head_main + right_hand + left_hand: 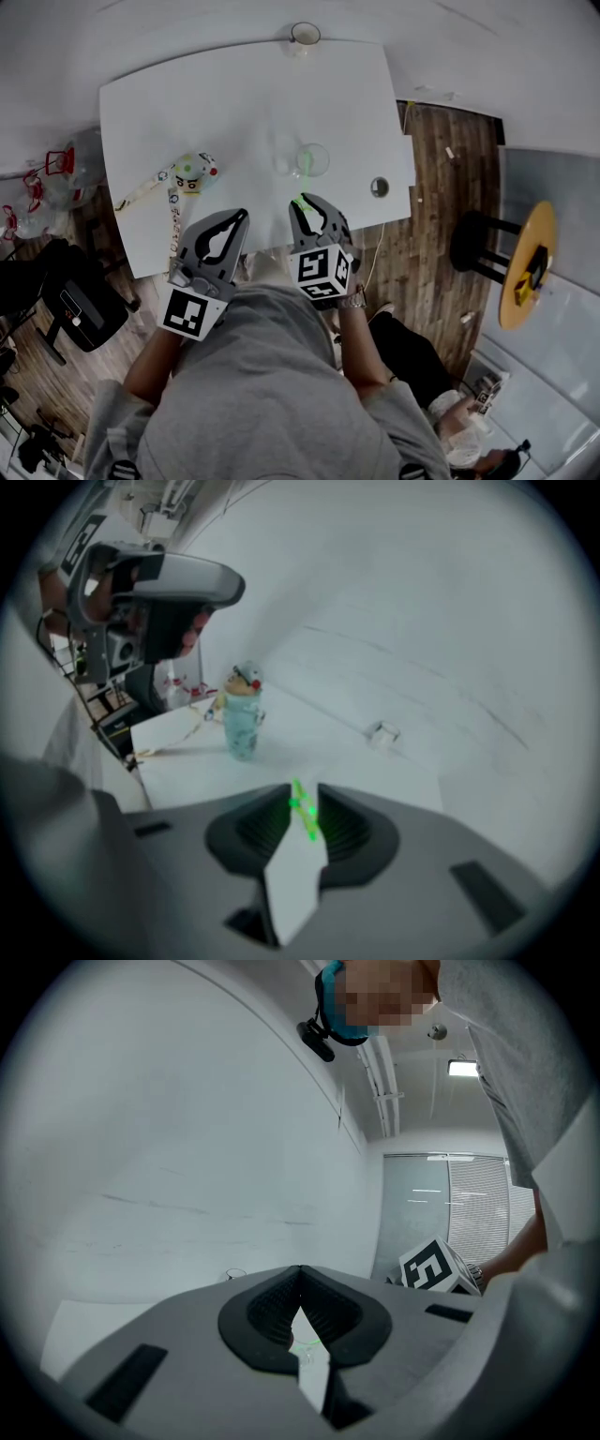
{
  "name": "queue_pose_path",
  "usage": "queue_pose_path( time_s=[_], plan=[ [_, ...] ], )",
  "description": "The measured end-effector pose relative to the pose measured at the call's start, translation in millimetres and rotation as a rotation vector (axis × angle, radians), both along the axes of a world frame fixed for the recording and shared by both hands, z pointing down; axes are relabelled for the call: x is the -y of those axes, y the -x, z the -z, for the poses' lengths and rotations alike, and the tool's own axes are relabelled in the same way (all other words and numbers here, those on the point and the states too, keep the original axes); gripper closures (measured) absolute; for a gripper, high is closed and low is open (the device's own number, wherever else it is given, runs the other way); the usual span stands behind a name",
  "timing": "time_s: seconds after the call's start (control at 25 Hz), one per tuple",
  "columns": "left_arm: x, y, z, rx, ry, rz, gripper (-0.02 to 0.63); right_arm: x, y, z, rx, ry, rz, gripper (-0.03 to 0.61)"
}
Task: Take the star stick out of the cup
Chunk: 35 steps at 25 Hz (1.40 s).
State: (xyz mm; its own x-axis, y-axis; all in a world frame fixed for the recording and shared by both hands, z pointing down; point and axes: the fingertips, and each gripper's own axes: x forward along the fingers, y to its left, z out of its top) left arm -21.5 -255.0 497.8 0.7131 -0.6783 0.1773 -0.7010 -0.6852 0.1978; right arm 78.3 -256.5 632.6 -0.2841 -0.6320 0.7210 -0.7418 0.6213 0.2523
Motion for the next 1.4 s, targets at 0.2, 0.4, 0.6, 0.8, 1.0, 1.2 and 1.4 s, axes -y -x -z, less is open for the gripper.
queue_pose_path(
  time_s=[0.2, 0.4, 0.6, 0.8, 1.0, 1.2, 1.4],
  plan=[
    [-2.0, -0.2, -1.8, 0.005, 0.009, -0.002, 0.583, 2.2, -8.5, 1.2, 0.011, -0.011, -0.056, 0.505],
    [-3.0, -2.6, 0.4, 0.008, -0.002, -0.007, 0.583, 5.8, -16.5, 6.3, 0.03, -0.033, -0.109, 0.515],
    [-6.9, -7.1, 0.5, 0.0, -0.002, -0.009, 0.583, 5.1, -28.2, 7.4, 0.032, -0.046, -0.175, 0.528],
    [-12.3, -12.2, 2.3, 0.001, -0.005, -0.011, 0.583, 4.7, -39.8, 13.0, 0.048, -0.07, -0.219, 0.534],
    [-20.1, -16.9, 4.8, 0.001, -0.012, -0.005, 0.583, -0.3, -51.1, 19.3, 0.119, -0.078, -0.28, 0.534],
    [-29.2, -23.8, 5.7, 0.002, -0.021, 0.0, 0.583, -5.4, -62.3, 24.6, 0.193, -0.083, -0.327, 0.534],
    [-37.7, -31.4, 6.7, 0.002, -0.025, 0.003, 0.583, -9.0, -68.0, 28.3, 0.214, -0.088, -0.328, 0.534]
  ],
)
